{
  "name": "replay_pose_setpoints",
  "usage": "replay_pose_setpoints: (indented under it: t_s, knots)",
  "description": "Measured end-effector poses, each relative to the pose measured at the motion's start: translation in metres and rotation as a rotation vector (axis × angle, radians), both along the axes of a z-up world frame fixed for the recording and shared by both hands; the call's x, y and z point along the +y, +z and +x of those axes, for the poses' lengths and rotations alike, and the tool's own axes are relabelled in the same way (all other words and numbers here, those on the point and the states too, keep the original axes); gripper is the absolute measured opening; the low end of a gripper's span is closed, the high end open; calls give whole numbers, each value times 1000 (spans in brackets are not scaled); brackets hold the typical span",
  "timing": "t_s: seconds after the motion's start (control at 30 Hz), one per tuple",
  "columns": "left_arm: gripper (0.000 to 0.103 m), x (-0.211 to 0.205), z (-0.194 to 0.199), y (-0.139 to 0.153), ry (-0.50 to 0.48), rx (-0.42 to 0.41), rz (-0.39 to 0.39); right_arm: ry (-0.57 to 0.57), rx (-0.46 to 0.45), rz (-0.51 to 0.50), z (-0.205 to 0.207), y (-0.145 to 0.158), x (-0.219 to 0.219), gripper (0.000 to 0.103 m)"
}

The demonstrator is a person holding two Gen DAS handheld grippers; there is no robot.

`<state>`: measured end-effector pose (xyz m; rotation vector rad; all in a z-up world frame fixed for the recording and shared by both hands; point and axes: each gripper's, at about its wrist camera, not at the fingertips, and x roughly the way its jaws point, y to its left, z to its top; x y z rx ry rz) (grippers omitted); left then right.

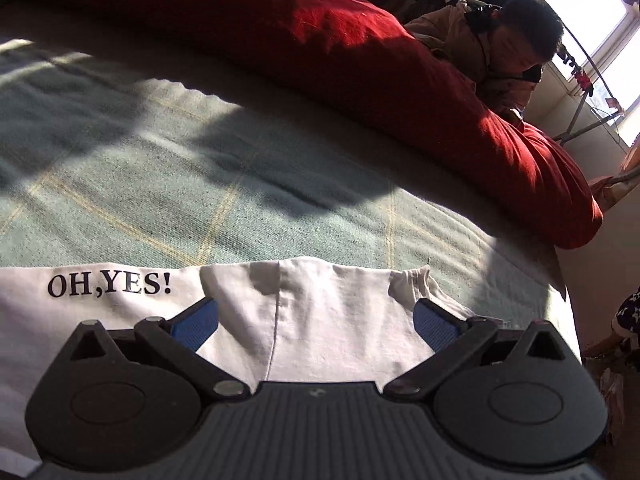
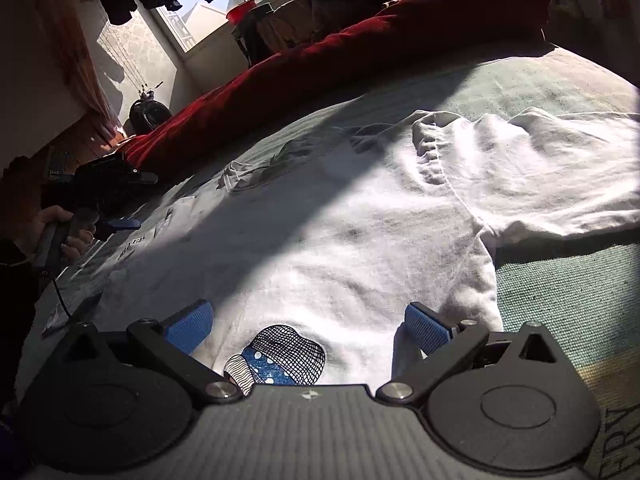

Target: Fold clothes

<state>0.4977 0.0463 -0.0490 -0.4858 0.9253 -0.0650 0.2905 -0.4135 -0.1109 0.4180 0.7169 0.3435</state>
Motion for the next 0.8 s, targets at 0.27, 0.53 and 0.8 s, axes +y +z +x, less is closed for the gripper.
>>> replay_pose_setpoints:
  t_s: [0.27,0.53,0.8]
  knots:
    - [102,-4,-64,-28,-22,85,-12,-1,-1,9,5,-2,0,103]
    - [103,36,-69,6,75,15,49,-2,-1,14,4,-2,0,103]
    - [102,65,-96,-24,173,101,31,-3,-1,22,5,-3,-1,103]
